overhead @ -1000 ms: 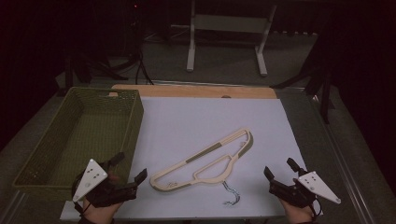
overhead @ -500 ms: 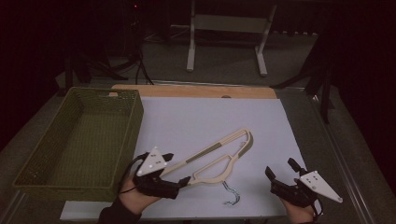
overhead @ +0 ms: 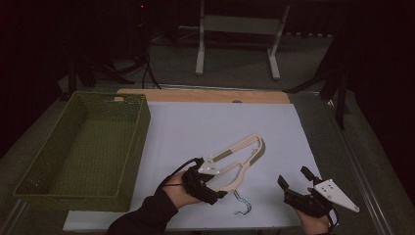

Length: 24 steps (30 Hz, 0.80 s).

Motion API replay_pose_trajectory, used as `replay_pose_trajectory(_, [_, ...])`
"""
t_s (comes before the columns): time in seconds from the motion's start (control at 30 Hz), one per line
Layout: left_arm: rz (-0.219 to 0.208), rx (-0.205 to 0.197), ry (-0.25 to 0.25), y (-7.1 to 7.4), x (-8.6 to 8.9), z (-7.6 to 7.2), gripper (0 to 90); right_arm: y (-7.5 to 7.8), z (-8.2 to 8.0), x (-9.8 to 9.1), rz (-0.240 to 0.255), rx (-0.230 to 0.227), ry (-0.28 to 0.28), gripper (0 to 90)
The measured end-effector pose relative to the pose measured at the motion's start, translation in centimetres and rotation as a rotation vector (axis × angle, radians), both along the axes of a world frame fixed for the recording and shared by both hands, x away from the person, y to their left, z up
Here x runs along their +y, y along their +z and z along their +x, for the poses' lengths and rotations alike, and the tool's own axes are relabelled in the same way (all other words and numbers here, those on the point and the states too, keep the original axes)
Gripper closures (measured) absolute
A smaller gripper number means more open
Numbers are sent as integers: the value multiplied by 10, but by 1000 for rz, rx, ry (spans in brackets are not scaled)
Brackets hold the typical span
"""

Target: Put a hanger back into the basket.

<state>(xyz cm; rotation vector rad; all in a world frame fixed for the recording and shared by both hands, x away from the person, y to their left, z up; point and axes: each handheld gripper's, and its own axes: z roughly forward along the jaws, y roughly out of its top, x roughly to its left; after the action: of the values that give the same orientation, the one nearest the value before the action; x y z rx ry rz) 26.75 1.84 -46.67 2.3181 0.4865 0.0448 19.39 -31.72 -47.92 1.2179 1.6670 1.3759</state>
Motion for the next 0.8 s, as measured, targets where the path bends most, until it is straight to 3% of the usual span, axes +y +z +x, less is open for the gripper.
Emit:
replay_pose_trajectory(0.07, [28, 26, -29, -7, -9, 5, 270, 0, 0, 0, -1, 2, 3, 109])
replay_pose_trajectory(0.1, [47, 17, -66, -13, -16, 8, 270, 0, 0, 0, 1, 3, 5, 108])
replay_pose_trajectory(0.2, [75, 16, -95, -20, -21, 12, 276, -1, 0, 0, 0, 4, 6, 109])
replay_pose_trajectory(0.23, [55, 34, -94, -24, -22, 14, 276, -1, 0, 0, 3, 6, 7, 109])
replay_pose_trajectory(0.4, [56, 55, -106, -34, -25, 21, 286, -1, 1, 0, 1, 7, 10, 109])
replay_pose_trajectory(0.53, [89, 51, -124, -41, -28, 22, 309, -2, 1, 1, -2, 13, 11, 109])
replay_pose_trajectory(0.57, [111, 43, -126, -42, -29, 23, 380, -2, 2, 1, 2, 13, 13, 109])
replay_pose_trajectory(0.67, [145, 38, -120, -50, -31, 24, 429, -2, 2, 1, 4, 14, 15, 109])
replay_pose_trajectory(0.8, [148, 37, -121, -49, -30, 27, 484, -2, 2, 1, 3, 16, 17, 109])
